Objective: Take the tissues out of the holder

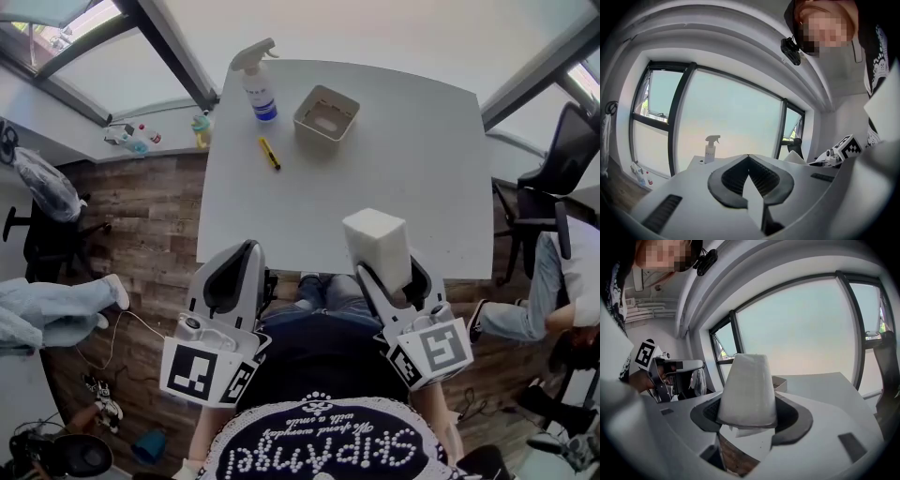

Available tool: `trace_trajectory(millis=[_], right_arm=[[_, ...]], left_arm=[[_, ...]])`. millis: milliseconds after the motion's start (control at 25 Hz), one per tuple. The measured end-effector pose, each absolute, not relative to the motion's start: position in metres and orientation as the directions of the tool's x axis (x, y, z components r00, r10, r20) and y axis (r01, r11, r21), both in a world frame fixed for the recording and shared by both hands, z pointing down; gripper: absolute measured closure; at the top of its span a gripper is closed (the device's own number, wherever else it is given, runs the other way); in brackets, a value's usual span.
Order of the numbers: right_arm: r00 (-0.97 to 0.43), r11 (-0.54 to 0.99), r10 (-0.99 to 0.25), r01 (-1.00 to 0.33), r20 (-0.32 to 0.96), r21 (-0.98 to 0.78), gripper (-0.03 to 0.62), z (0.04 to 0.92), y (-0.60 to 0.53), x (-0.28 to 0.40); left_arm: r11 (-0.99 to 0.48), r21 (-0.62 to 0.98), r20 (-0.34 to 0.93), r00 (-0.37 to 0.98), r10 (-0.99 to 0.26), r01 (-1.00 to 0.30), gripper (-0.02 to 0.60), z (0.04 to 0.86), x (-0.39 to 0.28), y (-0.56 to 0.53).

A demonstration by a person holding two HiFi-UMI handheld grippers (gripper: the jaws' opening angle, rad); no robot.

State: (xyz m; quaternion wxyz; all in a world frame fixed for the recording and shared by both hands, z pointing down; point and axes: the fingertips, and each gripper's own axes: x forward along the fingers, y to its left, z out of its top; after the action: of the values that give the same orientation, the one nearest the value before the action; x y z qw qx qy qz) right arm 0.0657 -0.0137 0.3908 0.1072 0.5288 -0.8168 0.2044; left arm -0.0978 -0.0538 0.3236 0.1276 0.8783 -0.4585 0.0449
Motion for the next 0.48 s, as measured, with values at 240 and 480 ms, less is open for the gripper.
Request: trace_trajectory(millis=[240, 480], right_arm=[[-0.394, 0.325, -0.831, -0.917, 0.393, -0.231, 0.322, 0.392, -0.007, 0.074], [-0.395, 0.327, -0.83, -0.917, 0.394, -0.231, 0.322, 0.392, -0.006, 0.072]], left_arm=[[-0.575, 0.183, 0.199, 0.602, -0.773, -0.798, 0.58, 0.325, -0.086, -0.053], [-0.583, 0.189, 0.2, 0.612, -0.765, -0.79, 0.58, 0.327, -0.083, -0.051]])
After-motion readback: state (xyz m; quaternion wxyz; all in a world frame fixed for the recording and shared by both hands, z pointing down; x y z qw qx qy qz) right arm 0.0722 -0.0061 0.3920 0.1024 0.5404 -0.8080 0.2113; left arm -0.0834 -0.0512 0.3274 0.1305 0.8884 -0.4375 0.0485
